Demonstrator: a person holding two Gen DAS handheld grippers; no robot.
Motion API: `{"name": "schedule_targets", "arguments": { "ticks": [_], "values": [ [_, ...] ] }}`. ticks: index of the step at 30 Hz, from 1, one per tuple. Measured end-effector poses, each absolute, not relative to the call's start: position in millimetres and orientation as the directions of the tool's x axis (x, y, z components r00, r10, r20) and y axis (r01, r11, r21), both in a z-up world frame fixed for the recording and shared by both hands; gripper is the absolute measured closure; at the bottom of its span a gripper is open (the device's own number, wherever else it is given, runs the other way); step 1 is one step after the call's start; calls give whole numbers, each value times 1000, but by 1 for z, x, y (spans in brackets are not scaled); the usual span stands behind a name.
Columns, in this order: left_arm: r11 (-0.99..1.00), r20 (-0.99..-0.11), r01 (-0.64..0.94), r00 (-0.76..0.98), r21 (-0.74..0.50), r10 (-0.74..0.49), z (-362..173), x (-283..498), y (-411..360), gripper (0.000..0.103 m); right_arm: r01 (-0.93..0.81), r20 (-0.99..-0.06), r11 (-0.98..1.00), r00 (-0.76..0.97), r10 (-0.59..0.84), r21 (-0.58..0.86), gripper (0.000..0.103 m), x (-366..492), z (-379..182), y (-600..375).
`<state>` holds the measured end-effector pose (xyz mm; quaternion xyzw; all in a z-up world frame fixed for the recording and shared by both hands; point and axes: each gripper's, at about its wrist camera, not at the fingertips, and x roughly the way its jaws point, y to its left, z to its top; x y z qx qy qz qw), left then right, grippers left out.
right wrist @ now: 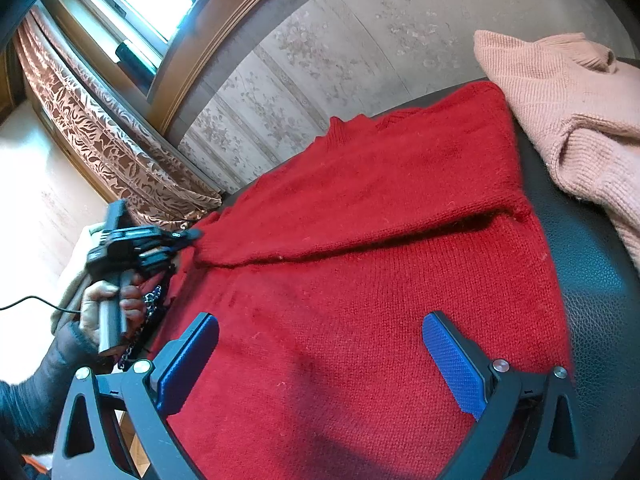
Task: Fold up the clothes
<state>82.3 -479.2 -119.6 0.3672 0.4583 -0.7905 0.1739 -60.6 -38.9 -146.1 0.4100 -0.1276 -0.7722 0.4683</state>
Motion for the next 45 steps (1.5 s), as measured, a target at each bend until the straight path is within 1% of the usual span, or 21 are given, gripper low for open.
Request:
{"name": "schedule_targets", "arguments": {
  "ticks": [2, 3, 4, 6, 7, 10, 13, 15, 19, 21, 24, 25, 26, 28, 31, 34, 35, 36, 37, 41, 45],
  "values": [
    [-541, -767, 639, -642, -546, 15, -117, 84, -476, 99, 619, -511, -526, -224, -830, 583, 0, -61, -146, -39],
    [-551, -779, 653, -628, -520, -8, -116, 85, -474, 103, 619, -510, -525, -223, -831, 584, 0, -61, -147, -38],
    [-560, -790, 665, -613, -494, -32, -115, 86, -472, 103, 620, -510, -525, -223, -831, 584, 0, -61, -147, -38],
    [-554, -800, 693, -595, -462, -77, -112, 89, -471, 88, 620, -511, -525, -223, -830, 583, 0, -61, -147, -38],
    [-523, -787, 704, -610, -480, -98, -109, 93, -473, 84, 619, -514, -527, -223, -828, 582, 0, -61, -147, -38],
    [-515, -718, 664, -685, -543, -126, -88, 92, -464, 80, 596, -537, -545, -215, -816, 589, 0, -66, -144, -40],
    [-653, -704, 584, -702, -482, -108, -68, 64, -439, 78, 532, -527, -553, -219, -821, 641, 0, -83, -131, -42],
    [-712, -714, 548, -694, -439, -95, -66, 45, -425, 78, 557, -509, -565, -272, -817, 609, 0, -101, -112, -45],
    [-754, -729, 526, -679, -395, -92, -80, 31, -416, 78, 605, -522, -599, -326, -788, 525, 0, -146, -91, -71],
    [-761, -733, 524, -674, -383, -95, -90, 31, -415, 79, 602, -573, -639, -337, -747, 479, 0, -170, -99, -88],
    [-771, -739, 522, -666, -365, -101, -105, 31, -414, 83, 545, -683, -719, -322, -655, 432, 0, -200, -134, -105],
    [-779, -739, 516, -666, -357, -102, -107, 32, -414, 83, 543, -686, -719, -318, -655, 434, 0, -203, -145, -105],
    [-778, -739, 512, -667, -363, -95, -106, 33, -416, 83, 575, -639, -693, -346, -687, 434, 0, -198, -146, -101],
    [-762, -739, 513, -670, -395, -68, -102, 33, -422, 83, 567, -608, -661, -320, -726, 491, 0, -200, -146, -93],
    [-762, -720, 481, -693, -434, -27, -90, 19, -426, 77, 543, -562, -622, -300, -771, 563, 0, -207, -149, -84],
    [-810, -704, 401, -710, -427, 20, -72, -9, -427, 76, 576, -628, -648, -276, -728, 498, 1, -206, -142, -93],
    [-827, -708, 390, -706, -406, 15, -67, -21, -429, 75, 596, -653, -661, -281, -703, 455, 12, -206, -136, -97],
    [-840, -713, 383, -702, -384, 6, -64, -30, -431, 75, 608, -639, -655, -295, -711, 448, 22, -207, -129, -98],
    [-853, -717, 376, -697, -362, -3, -61, -40, -433, 75, 620, -622, -648, -309, -719, 442, 38, -209, -121, -101],
    [-886, -761, 349, -648, -304, 6, -69, -94, -446, 73, 669, -590, -610, -306, -747, 424, 36, -242, -99, -131],
    [-908, -790, 330, -612, -258, 2, -78, -134, -454, 73, 716, -647, -584, -244, -723, 382, 36, -283, -106, -186]
  ]
}}
